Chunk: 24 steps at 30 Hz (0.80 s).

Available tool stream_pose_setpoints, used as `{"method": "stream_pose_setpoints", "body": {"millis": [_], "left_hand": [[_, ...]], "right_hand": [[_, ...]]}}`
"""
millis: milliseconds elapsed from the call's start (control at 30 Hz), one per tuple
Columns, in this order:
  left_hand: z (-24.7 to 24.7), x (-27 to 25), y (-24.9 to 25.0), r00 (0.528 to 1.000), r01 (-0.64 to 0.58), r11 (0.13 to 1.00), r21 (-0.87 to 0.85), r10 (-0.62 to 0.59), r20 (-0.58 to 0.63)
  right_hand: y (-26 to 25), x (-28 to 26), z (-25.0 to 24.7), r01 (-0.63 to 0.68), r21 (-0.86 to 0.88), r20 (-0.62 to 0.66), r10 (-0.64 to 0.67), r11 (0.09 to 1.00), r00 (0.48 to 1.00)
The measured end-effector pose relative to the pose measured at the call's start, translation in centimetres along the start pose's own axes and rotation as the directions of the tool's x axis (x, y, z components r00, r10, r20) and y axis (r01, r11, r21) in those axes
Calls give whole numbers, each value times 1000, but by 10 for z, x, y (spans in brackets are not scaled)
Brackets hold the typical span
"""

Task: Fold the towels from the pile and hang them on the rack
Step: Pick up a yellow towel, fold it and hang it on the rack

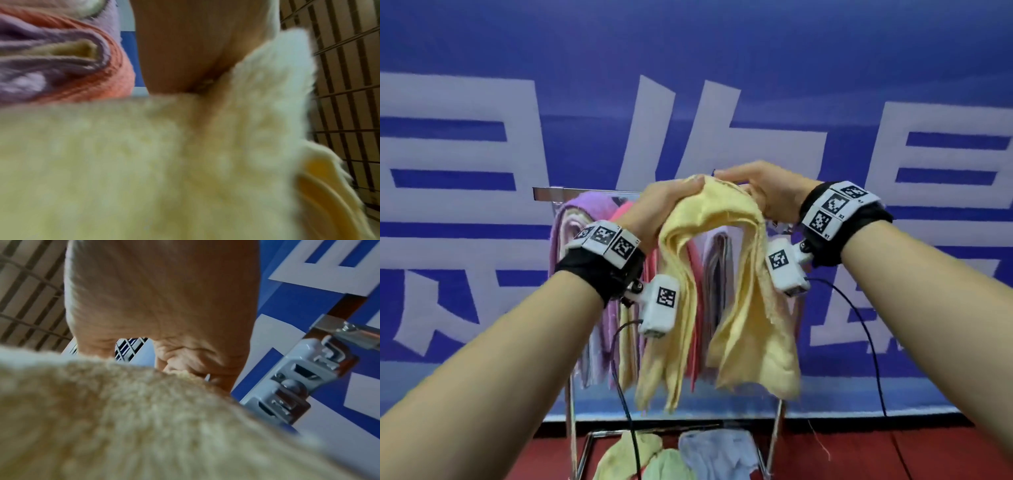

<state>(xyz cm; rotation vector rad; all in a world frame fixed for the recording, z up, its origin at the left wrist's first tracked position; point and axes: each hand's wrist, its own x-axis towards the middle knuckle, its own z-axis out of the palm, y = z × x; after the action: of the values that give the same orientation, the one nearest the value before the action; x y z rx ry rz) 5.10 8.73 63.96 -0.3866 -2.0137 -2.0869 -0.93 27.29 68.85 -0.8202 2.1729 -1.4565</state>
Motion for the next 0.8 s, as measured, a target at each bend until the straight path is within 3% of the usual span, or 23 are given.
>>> {"method": "stream_pose_setpoints", "body": {"millis": [67, 167, 300, 433, 500, 567, 667, 800], "left_hand": [[-2, 16, 2, 991, -58, 998, -5, 57, -118], [-2, 31, 5, 940, -57, 985, 165, 108, -323], [-2, 43, -1, 909, 55, 945, 322, 86, -408], [-13, 59, -7, 882, 172, 878, 447, 65, -468], [-12, 67, -7, 892, 237, 755, 612, 81, -445], [-6, 71, -7, 899, 282, 566, 775, 126, -419], [0, 78, -8, 902, 300, 382, 874, 186, -390], [4, 80, -14, 927, 298, 204, 933, 170, -333]], "right_hand": [[3, 8, 0, 24, 78, -22, -22, 997, 1000], [13, 25, -3, 10, 133, -40, -5, 991, 999], [27, 47, -18, 18, 205, -120, 7, 979, 993], [47, 49, -30, 26, -47, -274, -38, 999, 961], [58, 52, -37, 1, -164, -326, -55, 986, 944], [64, 56, -38, -4, -274, -363, -99, 962, 927], [65, 66, -38, -24, -420, -446, -183, 907, 876], [57, 71, -36, -107, -687, -462, -317, 719, 828]]}}
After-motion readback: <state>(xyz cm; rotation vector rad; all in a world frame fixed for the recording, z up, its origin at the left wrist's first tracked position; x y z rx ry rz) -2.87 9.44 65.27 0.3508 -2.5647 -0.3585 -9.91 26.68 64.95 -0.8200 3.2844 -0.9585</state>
